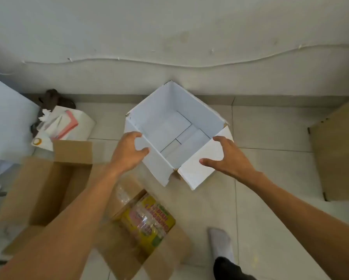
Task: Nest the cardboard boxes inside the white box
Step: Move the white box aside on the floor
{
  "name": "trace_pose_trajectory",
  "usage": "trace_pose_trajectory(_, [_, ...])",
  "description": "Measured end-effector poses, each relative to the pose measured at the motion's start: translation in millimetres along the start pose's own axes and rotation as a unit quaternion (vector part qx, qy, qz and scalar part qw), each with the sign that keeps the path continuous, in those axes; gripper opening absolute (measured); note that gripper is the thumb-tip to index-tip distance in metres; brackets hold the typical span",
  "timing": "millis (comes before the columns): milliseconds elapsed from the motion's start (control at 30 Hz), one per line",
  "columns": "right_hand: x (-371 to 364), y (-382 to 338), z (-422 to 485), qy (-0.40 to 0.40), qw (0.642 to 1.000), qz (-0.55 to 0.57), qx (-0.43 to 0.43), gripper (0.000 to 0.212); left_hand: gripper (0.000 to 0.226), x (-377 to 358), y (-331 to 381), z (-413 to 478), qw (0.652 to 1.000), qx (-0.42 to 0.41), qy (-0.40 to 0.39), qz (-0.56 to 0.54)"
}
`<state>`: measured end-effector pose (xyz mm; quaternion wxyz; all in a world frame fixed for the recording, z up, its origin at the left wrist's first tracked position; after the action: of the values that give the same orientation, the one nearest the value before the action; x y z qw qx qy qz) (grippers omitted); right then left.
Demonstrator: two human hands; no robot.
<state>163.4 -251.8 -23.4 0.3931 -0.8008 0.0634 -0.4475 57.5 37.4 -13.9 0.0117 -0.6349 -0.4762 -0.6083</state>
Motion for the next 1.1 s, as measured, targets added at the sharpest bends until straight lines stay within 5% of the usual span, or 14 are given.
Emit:
trace_pose_trajectory(233, [-81,62,72,0.022,0.997,-0.060,0.038,0.094,0.082,-92,-64,77,0.996,0.011,-0.084,0.035])
trace_pose_trajectory(400, [-136,86,107,0.028,0.989,-0.121,0.079,0.099,0.105,-131,-103,115,0.980,-0.063,-0.121,0.142])
trace_pose_trajectory(533, [-169,100,114,0.063,0.976,-0.165,0.125,0.104,0.103,-144,-114,132,0.970,-0.159,-0.033,0.180])
trace_pose_trajectory(800, [-156,128,135,0.132,0.975,-0.142,0.113,0.058,0.089,-167,-99,107,0.935,-0.251,0.201,0.154])
trace_pose_trajectory(900, [-111,149,147,0.138,0.975,-0.162,0.059,0.042,0.087,-187,-74,96,0.937,-0.246,0.208,0.132])
trace_pose_trajectory(1100, [-108,141,117,0.106,0.987,-0.114,0.040,0.109,0.102,-174,-70,124,0.941,-0.258,0.177,0.131])
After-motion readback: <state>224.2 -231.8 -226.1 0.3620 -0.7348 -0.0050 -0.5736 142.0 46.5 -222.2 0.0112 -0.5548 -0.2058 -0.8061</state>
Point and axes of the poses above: each hand's wrist, its own z-axis towards the middle knuckle, its own x-axis out of the back of the hand, y = z × x, the point moved 7 cm from there along z, towards the middle knuckle, and after that the axes turned 6 degrees about x, right-handed, at the moved point
